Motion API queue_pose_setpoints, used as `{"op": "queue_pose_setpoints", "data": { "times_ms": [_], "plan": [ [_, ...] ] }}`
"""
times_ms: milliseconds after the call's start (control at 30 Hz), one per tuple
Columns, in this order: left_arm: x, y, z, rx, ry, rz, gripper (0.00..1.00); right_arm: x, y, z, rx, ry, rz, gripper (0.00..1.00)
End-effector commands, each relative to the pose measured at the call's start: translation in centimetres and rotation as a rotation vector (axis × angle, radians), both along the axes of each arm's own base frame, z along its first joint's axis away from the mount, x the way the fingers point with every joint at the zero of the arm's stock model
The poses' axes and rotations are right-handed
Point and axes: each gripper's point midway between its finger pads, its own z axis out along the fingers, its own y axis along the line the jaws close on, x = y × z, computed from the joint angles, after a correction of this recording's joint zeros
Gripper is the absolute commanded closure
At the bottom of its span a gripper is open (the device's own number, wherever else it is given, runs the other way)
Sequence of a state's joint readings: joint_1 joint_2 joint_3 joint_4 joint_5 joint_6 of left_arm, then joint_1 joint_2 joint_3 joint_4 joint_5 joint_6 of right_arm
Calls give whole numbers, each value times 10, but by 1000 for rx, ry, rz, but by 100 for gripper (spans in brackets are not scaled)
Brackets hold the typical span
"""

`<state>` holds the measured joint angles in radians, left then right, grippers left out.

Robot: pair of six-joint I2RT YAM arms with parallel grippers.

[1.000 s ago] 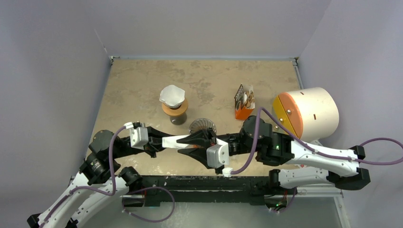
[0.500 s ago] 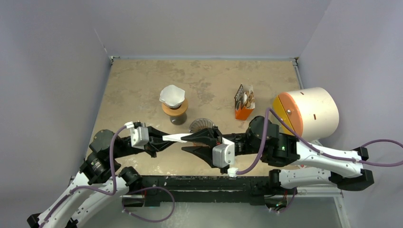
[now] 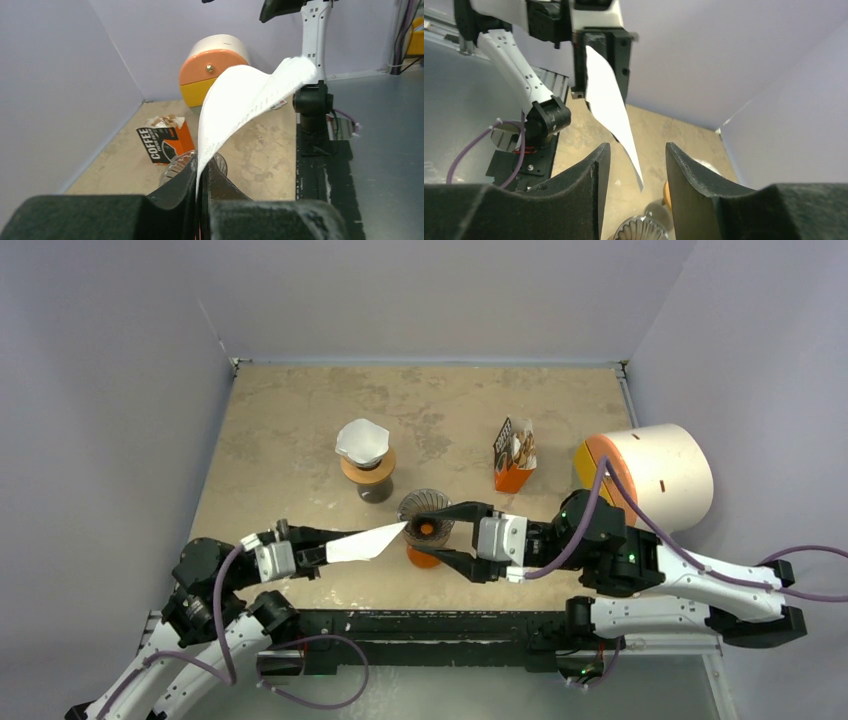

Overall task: Place the coffee filter in the dripper
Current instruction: Adjust the coffee filter.

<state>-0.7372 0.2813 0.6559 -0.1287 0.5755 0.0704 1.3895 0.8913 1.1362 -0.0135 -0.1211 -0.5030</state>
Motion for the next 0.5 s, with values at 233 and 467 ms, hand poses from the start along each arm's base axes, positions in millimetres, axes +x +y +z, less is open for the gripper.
{"op": "queue_pose_setpoints", "data": {
  "times_ms": [233,467],
  "plan": [
    [-2,10,3,59,-382,44,100,20,-17,-38,-73,366,-195,50],
    [12,13,4,119,-517,111,100,6,-1,-42,-61,690,-165,50]
  ]
}}
